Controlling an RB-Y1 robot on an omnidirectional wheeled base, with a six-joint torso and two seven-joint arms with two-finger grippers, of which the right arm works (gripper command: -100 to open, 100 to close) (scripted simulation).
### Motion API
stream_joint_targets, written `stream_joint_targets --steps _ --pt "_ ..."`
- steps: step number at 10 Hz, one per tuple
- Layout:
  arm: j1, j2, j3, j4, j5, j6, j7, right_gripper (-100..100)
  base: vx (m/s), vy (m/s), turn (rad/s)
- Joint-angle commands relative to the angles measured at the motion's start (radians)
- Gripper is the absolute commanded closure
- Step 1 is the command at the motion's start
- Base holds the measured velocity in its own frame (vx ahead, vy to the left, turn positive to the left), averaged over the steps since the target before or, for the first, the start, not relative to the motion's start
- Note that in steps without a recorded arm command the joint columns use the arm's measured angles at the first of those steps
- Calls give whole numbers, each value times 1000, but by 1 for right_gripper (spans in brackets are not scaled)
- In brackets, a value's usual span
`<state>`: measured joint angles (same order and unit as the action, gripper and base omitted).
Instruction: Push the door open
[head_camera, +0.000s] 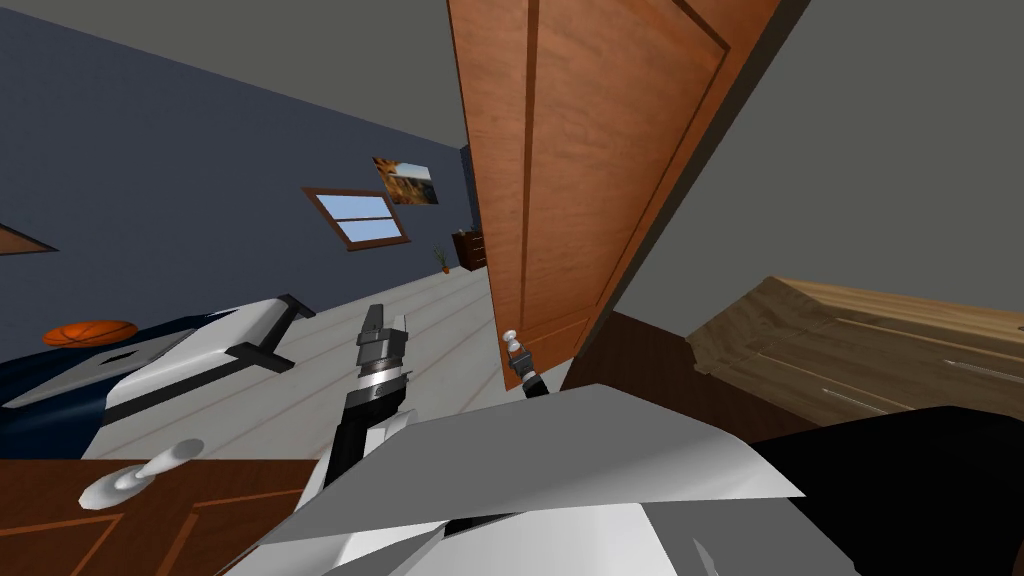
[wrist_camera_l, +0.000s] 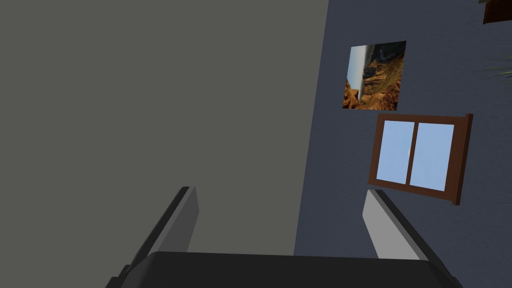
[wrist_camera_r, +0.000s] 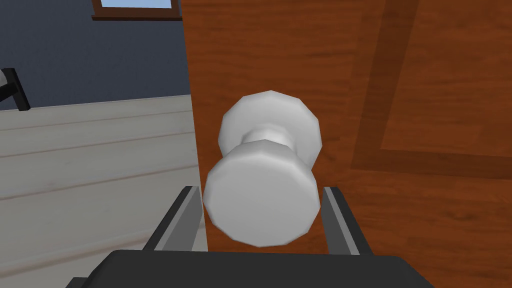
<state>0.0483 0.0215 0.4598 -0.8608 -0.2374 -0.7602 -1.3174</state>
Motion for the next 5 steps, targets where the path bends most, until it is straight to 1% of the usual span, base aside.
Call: stream_joint_targets --steps 1,4,5 --pt "1 -2 -2 0 -1 -2 0 100 -15 -7 -2" --pt "1 -2 -2 0 -1 -2 0 100 -7 -3 0" --pt "2 -12 -11 4 -6 1 3 100 97 45 -15"
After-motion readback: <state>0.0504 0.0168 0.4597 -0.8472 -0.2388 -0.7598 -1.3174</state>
